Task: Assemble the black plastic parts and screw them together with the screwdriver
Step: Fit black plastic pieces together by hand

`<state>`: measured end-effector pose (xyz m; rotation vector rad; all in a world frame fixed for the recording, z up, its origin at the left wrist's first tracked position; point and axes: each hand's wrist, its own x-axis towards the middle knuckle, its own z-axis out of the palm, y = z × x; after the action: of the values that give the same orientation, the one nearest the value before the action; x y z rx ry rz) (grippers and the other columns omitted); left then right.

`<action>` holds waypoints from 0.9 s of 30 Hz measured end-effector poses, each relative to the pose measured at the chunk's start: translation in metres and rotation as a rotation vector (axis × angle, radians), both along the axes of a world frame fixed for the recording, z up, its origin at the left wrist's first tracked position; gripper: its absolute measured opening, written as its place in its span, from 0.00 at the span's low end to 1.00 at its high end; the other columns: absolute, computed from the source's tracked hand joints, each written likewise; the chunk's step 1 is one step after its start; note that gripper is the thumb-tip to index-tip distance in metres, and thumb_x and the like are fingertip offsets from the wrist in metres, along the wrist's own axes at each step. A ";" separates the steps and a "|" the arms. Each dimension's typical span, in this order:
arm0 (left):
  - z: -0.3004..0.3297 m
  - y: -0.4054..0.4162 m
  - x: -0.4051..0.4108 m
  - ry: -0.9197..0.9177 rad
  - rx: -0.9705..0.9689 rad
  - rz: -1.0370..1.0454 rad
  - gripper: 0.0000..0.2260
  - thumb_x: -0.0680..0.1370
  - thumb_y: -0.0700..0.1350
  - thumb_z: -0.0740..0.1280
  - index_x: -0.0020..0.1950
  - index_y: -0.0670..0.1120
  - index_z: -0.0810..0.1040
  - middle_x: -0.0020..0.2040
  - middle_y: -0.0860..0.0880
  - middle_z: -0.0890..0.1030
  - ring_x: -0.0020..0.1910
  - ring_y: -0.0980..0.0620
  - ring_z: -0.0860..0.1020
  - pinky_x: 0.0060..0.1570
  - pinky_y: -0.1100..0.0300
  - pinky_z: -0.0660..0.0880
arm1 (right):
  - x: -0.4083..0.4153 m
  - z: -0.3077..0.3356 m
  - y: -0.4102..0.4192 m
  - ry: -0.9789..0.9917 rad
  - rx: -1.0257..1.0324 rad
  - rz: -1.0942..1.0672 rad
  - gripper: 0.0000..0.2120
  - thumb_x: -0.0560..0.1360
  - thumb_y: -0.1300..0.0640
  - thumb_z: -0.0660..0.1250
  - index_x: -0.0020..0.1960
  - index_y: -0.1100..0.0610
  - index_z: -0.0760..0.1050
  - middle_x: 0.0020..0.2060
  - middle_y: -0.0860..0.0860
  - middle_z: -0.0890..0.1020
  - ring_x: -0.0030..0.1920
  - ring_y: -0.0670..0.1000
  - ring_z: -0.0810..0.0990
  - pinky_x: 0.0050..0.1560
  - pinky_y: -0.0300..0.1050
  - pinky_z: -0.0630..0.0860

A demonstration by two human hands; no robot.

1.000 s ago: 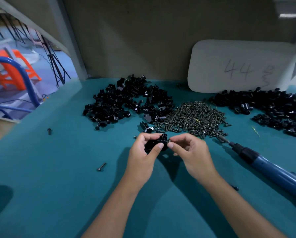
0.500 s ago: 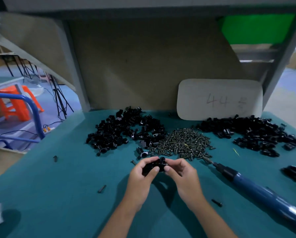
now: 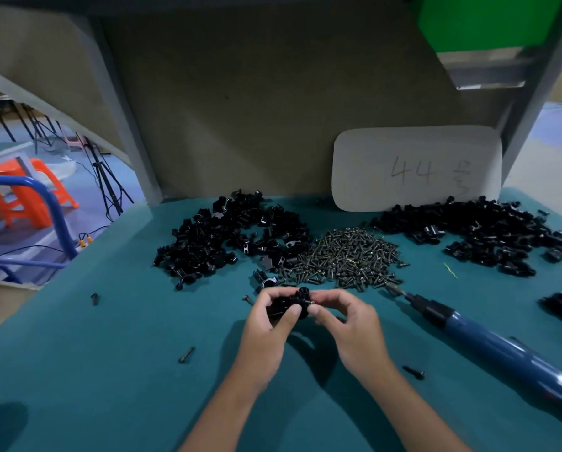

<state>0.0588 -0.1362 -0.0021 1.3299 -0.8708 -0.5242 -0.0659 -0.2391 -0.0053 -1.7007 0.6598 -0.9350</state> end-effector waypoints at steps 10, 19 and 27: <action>0.000 0.001 0.001 -0.094 -0.005 -0.013 0.06 0.75 0.55 0.71 0.50 0.60 0.77 0.58 0.60 0.81 0.61 0.60 0.79 0.57 0.71 0.72 | -0.004 0.007 0.001 0.066 -0.081 -0.029 0.07 0.75 0.55 0.75 0.47 0.43 0.82 0.45 0.36 0.85 0.51 0.39 0.83 0.58 0.48 0.78; -0.003 0.001 0.002 -0.102 0.031 -0.019 0.08 0.77 0.47 0.73 0.53 0.49 0.76 0.58 0.61 0.82 0.60 0.61 0.79 0.56 0.71 0.73 | -0.007 0.011 0.000 0.100 -0.110 -0.016 0.07 0.75 0.55 0.75 0.48 0.44 0.82 0.46 0.35 0.84 0.49 0.37 0.82 0.49 0.29 0.75; -0.003 0.002 -0.001 -0.141 0.076 0.044 0.07 0.79 0.44 0.72 0.53 0.51 0.76 0.56 0.62 0.82 0.57 0.61 0.80 0.56 0.66 0.75 | -0.008 0.013 0.003 0.162 -0.133 -0.021 0.04 0.76 0.53 0.75 0.49 0.45 0.82 0.45 0.34 0.84 0.49 0.37 0.82 0.50 0.28 0.73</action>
<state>0.0580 -0.1337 -0.0051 1.4656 -0.9424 -0.4368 -0.0741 -0.2363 0.0075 -1.9056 0.7366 -0.8785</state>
